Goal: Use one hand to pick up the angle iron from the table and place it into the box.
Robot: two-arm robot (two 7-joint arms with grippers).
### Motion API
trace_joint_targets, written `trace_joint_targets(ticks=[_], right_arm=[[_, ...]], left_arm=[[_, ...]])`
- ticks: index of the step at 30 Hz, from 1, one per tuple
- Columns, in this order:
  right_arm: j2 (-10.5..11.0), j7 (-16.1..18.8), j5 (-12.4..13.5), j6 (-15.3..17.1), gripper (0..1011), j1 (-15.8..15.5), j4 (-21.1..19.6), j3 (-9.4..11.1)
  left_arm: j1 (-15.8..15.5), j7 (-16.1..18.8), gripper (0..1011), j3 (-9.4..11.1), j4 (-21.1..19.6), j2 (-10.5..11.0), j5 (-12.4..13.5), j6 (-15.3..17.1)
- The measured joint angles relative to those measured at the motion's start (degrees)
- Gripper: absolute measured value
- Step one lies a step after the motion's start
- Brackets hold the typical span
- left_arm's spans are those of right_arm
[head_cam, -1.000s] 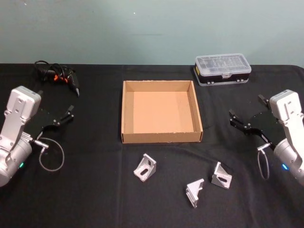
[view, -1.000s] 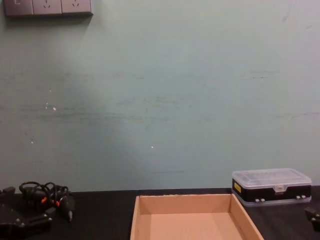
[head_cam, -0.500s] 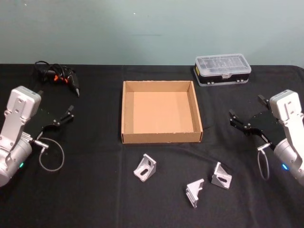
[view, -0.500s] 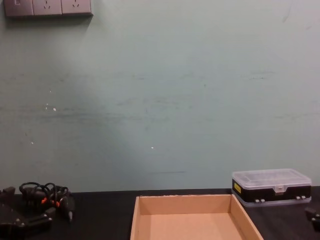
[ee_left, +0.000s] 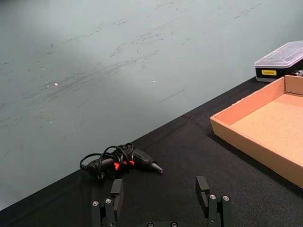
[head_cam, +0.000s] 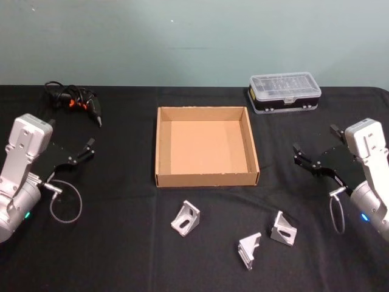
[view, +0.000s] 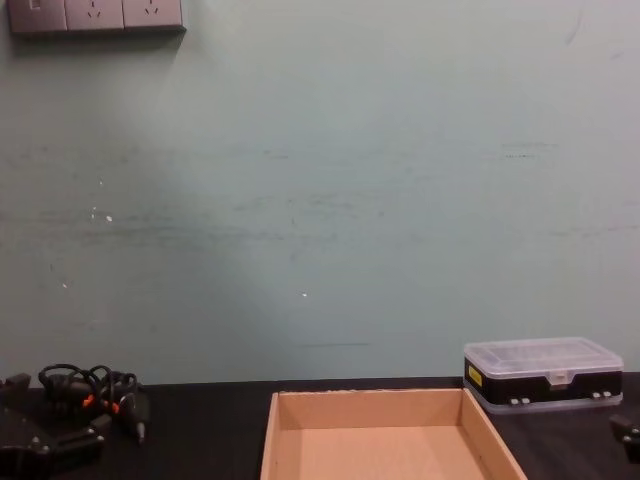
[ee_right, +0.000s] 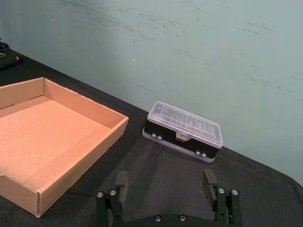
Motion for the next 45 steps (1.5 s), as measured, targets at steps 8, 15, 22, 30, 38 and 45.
trace_joint_targets(ticks=[8, 15, 22, 30, 38, 45], right_arm=[[0.00, 0.00, 0.00, 0.00, 1004, 0.00, 0.00, 0.00], [0.00, 0.00, 0.00, 0.00, 1004, 0.00, 0.00, 0.00], [0.00, 0.00, 0.00, 0.00, 1004, 0.00, 0.00, 0.00], [0.00, 0.00, 0.00, 0.00, 1004, 0.00, 0.00, 0.00], [0.00, 0.00, 0.00, 0.00, 1004, 0.00, 0.00, 0.00], [-0.13, 1.10, -0.05, -0.05, 1004, -0.44, -0.32, 0.93]], left_arm=[[0.00, 0.00, 1000, 0.00, 0.00, 0.00, 0.00, 0.00], [0.00, 0.00, 1000, 0.00, 0.00, 0.00, 0.00, 0.00], [0.00, 0.00, 1000, 0.00, 0.00, 0.00, 0.00, 0.00], [0.00, 0.00, 1000, 0.00, 0.00, 0.00, 0.00, 0.00], [0.00, 0.00, 1000, 0.00, 0.00, 0.00, 0.00, 0.00], [0.00, 0.00, 1000, 0.00, 0.00, 0.00, 0.00, 0.00]])
